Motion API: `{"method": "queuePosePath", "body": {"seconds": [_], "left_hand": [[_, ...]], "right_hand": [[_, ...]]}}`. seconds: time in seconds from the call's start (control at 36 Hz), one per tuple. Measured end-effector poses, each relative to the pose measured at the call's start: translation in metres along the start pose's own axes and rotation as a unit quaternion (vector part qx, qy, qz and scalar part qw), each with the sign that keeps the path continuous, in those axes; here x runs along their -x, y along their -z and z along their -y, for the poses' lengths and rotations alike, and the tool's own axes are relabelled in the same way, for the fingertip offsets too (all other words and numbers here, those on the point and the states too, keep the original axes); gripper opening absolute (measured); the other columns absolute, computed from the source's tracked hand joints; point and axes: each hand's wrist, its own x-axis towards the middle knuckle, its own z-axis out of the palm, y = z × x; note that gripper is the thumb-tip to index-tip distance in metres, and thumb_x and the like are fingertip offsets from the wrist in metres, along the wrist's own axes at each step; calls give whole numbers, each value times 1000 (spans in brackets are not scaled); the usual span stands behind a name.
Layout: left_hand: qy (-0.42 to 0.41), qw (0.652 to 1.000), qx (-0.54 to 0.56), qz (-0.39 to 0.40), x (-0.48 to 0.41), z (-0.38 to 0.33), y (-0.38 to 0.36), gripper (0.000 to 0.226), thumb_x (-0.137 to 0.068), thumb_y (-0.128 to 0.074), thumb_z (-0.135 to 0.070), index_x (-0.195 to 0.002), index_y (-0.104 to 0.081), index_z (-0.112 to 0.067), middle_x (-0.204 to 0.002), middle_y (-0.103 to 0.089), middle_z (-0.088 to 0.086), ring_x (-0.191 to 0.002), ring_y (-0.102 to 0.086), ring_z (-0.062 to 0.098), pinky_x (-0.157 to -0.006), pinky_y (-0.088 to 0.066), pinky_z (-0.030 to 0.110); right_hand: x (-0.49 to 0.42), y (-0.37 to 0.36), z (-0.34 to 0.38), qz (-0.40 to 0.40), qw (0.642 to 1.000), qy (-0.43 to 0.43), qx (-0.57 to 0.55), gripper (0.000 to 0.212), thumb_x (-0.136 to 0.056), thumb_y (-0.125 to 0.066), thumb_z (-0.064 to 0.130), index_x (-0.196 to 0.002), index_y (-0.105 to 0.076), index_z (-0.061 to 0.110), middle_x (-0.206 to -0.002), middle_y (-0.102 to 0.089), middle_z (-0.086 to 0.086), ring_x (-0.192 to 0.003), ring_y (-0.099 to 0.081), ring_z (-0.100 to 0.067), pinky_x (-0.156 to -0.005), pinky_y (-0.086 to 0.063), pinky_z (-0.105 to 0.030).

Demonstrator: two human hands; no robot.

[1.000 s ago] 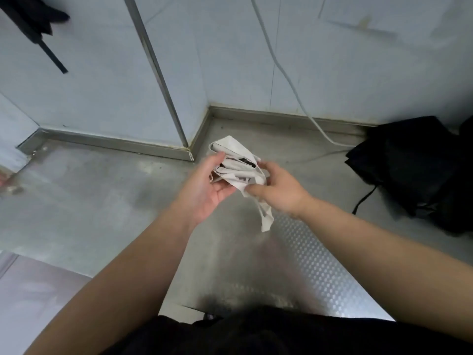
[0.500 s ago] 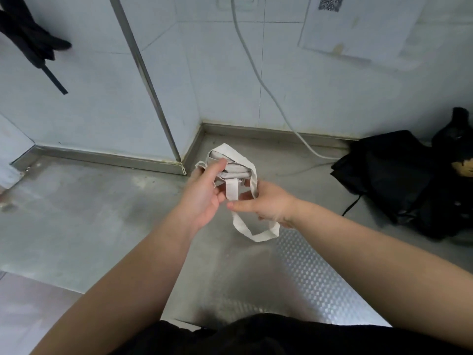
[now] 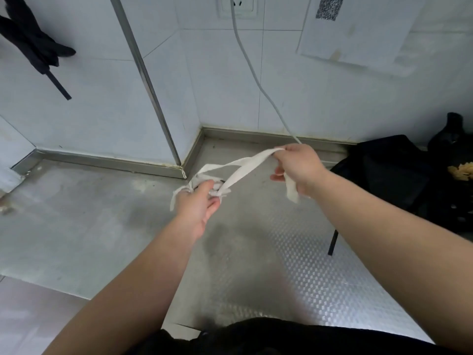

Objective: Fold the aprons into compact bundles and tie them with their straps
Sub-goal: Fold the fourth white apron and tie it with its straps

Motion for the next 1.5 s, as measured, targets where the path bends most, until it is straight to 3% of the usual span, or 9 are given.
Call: {"method": "queuePosePath", "body": {"seconds": [0.08,0.17,0.33,0.53,0.72,0.83,1.03,1.33,1.5], "left_hand": [[87,995,-40,-33,-3,11,7,14,-85,-66,-17,-95,-60,-8,-87,-67,6,-66,-63,15,-60,-55,25],[127,976,-178,-20,-1,22,8,71,-61,-82,-35,-122,-56,-8,-117,-61,9,-85,-56,20,-62,-48,27],[-97,924,-359,90,9,7,-5,98,-73,-76,-25,-150,-15,-20,-152,-28,-4,-136,-32,19,-109,-29,32],[-151,913,-316,211,15,-9,-25,8,-91,-58,-20,-96,-64,-20,-106,-69,4,-103,-61,18,-98,-41,37],[-160,953,-189,174,28,-16,-33,22,-97,-48,-16,-82,-63,-15,-67,-51,0,-56,-52,12,-67,-50,28],[-145,972,-123,140,25,-30,-28,25,-94,-47,-11,-70,-54,-14,-47,-33,-7,-41,-28,8,-52,-42,25],[-134,991,24,6,10,-77,-7,30,-94,-46,-27,-65,-46,-17,-41,-23,-9,-35,-18,8,-41,-24,20],[-229,973,7,15,22,-114,3,20,-92,-48,-13,-73,-55,-14,-48,-28,-6,-39,-20,9,-40,-16,20],[-269,960,3,-75,18,-119,28,17,-86,-60,-13,-70,-60,-14,-54,-37,-4,-48,-35,10,-54,-37,23]], "right_hand": [[1,-4,18,67,997,12,-27,22,-94,-43,3,-82,-60,9,-60,-41,-7,-49,-43,-17,-69,-55,-42],[9,-18,27,137,989,39,28,22,-95,-43,4,-83,-60,11,-59,-43,-6,-47,-43,-15,-60,-55,-34],[15,-39,31,219,973,66,21,22,-94,-39,-1,-79,-53,9,-57,-42,-6,-51,-39,-17,-63,-39,-30],[11,-24,30,190,980,47,-37,19,-83,-43,0,-68,-51,11,-57,-46,-2,-57,-40,-17,-59,-31,-30],[14,-13,29,174,970,-16,-169,24,-88,-35,5,-68,-47,6,-67,-48,-14,-59,-47,-25,-63,-39,-33],[14,-4,24,174,981,-16,-87,20,-91,-34,12,-76,-47,11,-63,-49,-10,-51,-44,-20,-50,-29,-26],[8,-4,40,198,978,49,50,18,-73,-63,12,-61,-51,11,-48,-46,0,-43,-41,-13,-43,-24,-20],[7,-19,66,243,916,124,295,26,-84,-66,40,-72,-57,19,-63,-52,7,-58,-43,-12,-52,-34,-22],[2,-46,93,104,989,106,-20,26,-90,-53,13,-63,-54,11,-45,-46,-1,-49,-45,-20,-60,-42,-31]]}}
